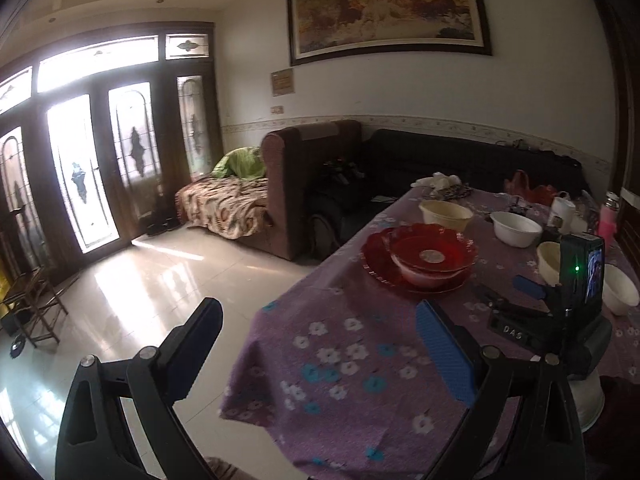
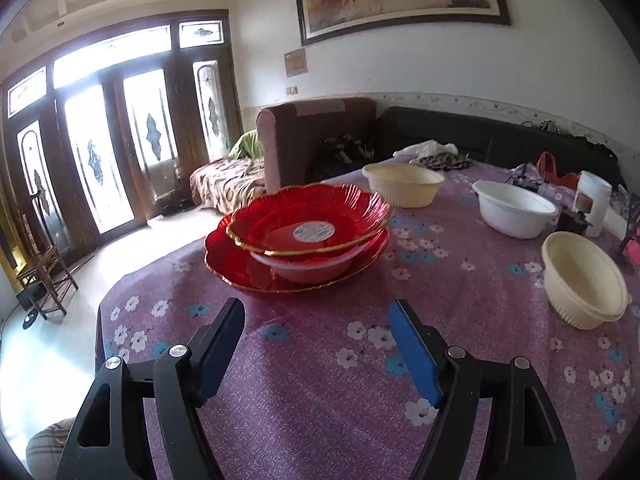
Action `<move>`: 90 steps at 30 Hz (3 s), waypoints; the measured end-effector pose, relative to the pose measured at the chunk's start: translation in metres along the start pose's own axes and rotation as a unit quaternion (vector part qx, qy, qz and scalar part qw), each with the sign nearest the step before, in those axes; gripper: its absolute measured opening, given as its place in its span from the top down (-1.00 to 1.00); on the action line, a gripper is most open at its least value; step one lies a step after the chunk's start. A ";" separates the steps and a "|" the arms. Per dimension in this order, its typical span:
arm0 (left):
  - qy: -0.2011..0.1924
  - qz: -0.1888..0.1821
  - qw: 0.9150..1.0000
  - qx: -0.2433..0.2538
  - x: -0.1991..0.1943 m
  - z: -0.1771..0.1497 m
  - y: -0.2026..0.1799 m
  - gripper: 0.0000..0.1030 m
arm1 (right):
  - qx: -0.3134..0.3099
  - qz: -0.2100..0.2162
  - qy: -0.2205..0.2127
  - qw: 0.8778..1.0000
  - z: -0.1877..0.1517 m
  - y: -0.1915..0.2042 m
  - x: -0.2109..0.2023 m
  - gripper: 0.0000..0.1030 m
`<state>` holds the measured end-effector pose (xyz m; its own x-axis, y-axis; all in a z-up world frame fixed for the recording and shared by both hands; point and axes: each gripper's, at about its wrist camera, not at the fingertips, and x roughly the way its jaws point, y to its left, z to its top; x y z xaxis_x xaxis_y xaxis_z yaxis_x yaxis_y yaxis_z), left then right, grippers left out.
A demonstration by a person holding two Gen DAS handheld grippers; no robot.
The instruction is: Organize plates and bowls
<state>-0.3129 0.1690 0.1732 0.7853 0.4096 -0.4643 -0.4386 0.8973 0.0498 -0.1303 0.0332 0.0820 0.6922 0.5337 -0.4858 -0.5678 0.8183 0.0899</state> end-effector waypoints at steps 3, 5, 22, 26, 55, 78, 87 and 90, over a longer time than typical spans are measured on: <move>-0.004 -0.091 0.996 0.015 0.032 0.023 -0.051 -0.89 | 0.081 -0.004 -0.002 0.997 0.000 -0.037 -0.038 -0.54; -0.012 -0.138 0.989 0.042 0.047 0.034 -0.091 -0.89 | 0.136 -0.025 0.006 0.990 -0.015 -0.071 -0.065 -0.54; 0.223 -0.337 0.914 0.039 0.248 0.047 -0.312 -0.88 | 0.296 -0.143 0.031 0.944 -0.005 -0.271 -0.102 -0.52; 0.260 -0.331 0.907 0.000 0.290 0.054 -0.324 -0.40 | 0.323 -0.137 0.055 0.935 0.010 -0.283 -0.051 -0.43; 0.290 -0.300 0.905 0.076 0.323 0.028 -0.389 0.69 | 0.366 -0.182 0.073 0.910 -0.011 -0.292 0.010 0.56; 0.190 -0.262 0.945 -0.042 0.252 0.072 -0.175 0.68 | 0.221 -0.105 0.040 0.969 0.069 -0.100 0.013 0.56; 0.178 -0.271 0.944 -0.058 0.241 0.073 -0.152 0.62 | 0.193 -0.124 0.045 0.972 0.079 -0.079 0.013 0.56; 0.178 -0.272 0.944 -0.062 0.242 0.071 -0.147 0.62 | 0.185 -0.125 0.052 0.973 0.083 -0.077 0.017 0.56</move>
<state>-0.0276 0.1480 0.1160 0.7214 -0.2076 -0.6606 -0.0779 0.9236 -0.3753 -0.0379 -0.0033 0.1390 0.7283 0.2987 -0.6168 -0.1737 0.9511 0.2555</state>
